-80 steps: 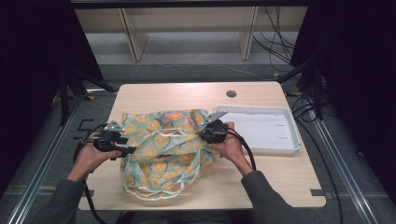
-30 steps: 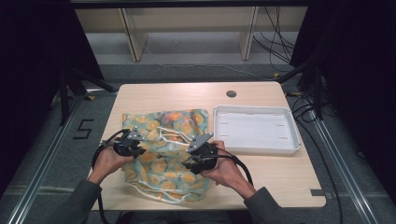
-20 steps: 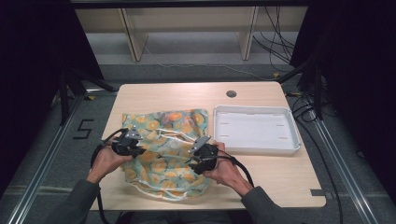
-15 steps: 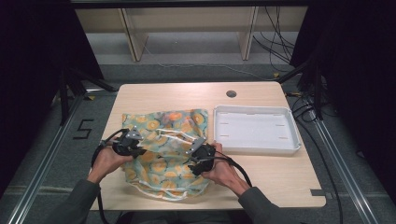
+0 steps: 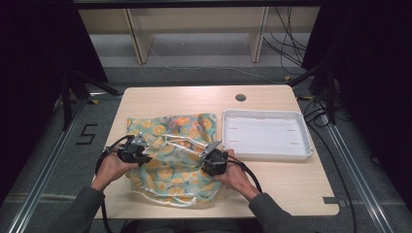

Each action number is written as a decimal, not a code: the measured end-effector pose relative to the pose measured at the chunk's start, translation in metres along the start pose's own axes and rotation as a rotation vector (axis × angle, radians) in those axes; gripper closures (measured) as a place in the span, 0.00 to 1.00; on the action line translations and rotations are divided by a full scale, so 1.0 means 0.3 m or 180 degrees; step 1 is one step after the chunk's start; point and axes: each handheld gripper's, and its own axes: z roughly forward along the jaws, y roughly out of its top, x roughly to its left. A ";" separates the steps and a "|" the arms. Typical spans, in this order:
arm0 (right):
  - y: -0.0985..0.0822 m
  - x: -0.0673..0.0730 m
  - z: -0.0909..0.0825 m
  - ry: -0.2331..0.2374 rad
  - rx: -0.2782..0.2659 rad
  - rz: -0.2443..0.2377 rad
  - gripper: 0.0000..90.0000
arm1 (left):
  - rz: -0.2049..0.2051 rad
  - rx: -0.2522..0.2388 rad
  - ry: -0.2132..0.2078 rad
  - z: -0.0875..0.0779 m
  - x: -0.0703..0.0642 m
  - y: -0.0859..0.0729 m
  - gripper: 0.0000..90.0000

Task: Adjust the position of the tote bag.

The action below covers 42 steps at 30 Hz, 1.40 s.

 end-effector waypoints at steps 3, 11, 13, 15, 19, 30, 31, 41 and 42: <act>0.005 0.003 -0.020 0.0023 -0.0028 0.0013 1.00 | 0.0011 0.0043 -0.0046 -0.013 0.001 0.000 0.99; 0.069 0.056 -0.217 0.0313 -0.0505 -0.0140 1.00 | 0.0134 -0.0057 -0.0124 -0.111 -0.025 -0.001 0.99; 0.078 0.069 -0.267 0.0357 -0.0609 -0.0144 1.00 | 0.0181 -0.0080 -0.0142 -0.145 -0.037 0.002 0.99; 0.084 0.079 -0.310 0.0427 -0.0690 -0.0154 1.00 | 0.0254 -0.0103 -0.0191 -0.183 -0.046 0.007 0.99; 0.093 0.083 -0.364 0.0541 -0.0860 -0.0188 1.00 | 0.0298 -0.0189 -0.0264 -0.239 -0.061 0.018 0.99; 0.126 -0.057 -0.410 0.0082 -0.1105 0.0068 1.00 | 0.0108 -0.0464 -0.0283 -0.267 -0.004 0.103 0.99; 0.127 -0.078 -0.388 -0.0001 -0.1088 0.0131 1.00 | 0.0060 -0.0461 -0.0280 -0.244 0.012 0.112 0.99; 0.091 -0.206 -0.162 -0.0420 -0.0551 0.0253 1.00 | -0.0149 -0.0036 -0.0127 0.020 0.100 0.118 0.99; 0.091 -0.206 -0.162 -0.0420 -0.0551 0.0253 1.00 | -0.0092 0.0024 -0.0127 0.036 0.105 0.114 0.99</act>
